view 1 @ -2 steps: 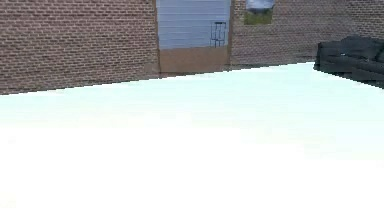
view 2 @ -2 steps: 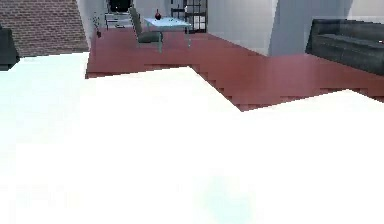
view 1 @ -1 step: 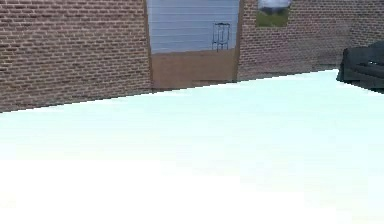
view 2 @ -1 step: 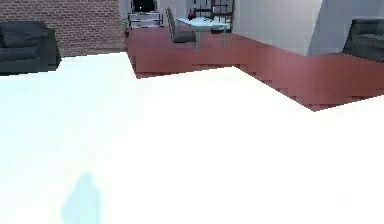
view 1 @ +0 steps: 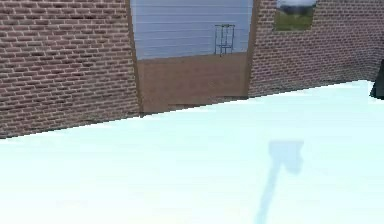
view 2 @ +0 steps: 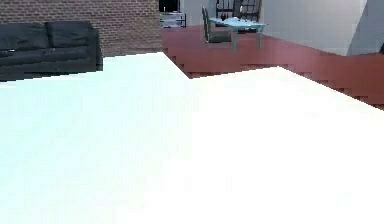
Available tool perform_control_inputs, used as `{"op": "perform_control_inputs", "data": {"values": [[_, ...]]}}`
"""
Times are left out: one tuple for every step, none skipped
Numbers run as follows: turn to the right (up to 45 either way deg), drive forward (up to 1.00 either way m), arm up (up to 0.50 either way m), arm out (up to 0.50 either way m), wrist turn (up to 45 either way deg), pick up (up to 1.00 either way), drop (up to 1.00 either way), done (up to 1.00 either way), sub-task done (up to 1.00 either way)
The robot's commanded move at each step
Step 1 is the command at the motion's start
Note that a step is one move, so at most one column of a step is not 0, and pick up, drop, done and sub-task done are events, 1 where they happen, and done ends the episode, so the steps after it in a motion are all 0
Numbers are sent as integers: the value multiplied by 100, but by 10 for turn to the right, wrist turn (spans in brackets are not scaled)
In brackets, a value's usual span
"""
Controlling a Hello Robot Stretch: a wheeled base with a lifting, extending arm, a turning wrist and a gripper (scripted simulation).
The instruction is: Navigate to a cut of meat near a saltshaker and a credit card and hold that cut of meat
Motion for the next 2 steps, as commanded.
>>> {"op": "perform_control_inputs", "data": {"values": [[0, 100, 0, 0, 0, 0, 0, 0, 0], [0, 100, 0, 0, 0, 0, 0, 0, 0]]}}
